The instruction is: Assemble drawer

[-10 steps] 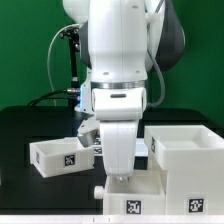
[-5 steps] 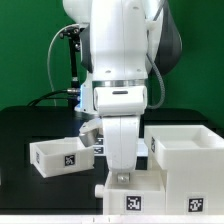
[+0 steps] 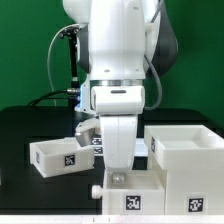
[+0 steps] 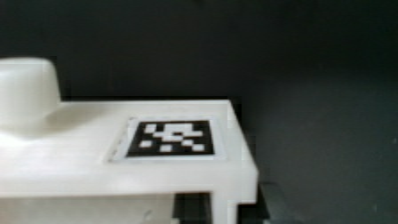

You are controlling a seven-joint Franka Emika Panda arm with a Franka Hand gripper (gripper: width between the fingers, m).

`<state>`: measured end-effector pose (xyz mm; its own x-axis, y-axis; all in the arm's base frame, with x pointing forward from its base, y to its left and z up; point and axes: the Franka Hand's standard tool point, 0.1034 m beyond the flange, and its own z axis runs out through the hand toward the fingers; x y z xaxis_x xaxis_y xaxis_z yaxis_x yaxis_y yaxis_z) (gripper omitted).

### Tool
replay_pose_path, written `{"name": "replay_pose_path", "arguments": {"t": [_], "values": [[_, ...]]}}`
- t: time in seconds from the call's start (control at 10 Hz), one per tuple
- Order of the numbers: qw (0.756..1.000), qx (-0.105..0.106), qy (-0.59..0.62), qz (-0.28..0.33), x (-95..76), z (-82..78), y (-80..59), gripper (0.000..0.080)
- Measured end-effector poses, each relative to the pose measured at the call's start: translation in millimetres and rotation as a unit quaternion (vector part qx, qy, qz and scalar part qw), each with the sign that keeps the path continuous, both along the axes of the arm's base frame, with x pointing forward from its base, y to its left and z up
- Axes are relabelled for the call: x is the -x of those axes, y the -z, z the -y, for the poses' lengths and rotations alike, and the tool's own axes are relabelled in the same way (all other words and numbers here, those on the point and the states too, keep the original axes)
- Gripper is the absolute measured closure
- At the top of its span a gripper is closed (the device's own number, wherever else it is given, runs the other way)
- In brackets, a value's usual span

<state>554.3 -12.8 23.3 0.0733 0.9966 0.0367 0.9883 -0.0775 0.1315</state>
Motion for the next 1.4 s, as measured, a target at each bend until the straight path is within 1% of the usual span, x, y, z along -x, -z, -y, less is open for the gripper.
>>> {"name": "replay_pose_path", "arguments": {"t": [0.1, 0.2, 0.6, 0.7, 0.8, 1.0, 1.4], "values": [[1.000, 0.001, 0.010, -0.008, 2.3, 12.0, 0.0, 0.0761], [1.000, 0.002, 0.016, -0.009, 2.8, 16.8, -0.2, 0.0761], [1.000, -0.002, 0.014, 0.005, 2.0, 13.1, 1.6, 0.0761], [0.999, -0.006, -0.003, 0.048, -0.3, 1.1, -0.7, 0.0761], [0.997, -0.010, -0.011, 0.078, -0.8, -6.9, -3.2, 0.0761], [0.996, -0.007, -0.012, 0.085, -8.9, -6.2, -7.9, 0.0761], [0.997, -0.006, -0.011, 0.077, -5.9, -4.9, -5.3, 0.0761]]}}
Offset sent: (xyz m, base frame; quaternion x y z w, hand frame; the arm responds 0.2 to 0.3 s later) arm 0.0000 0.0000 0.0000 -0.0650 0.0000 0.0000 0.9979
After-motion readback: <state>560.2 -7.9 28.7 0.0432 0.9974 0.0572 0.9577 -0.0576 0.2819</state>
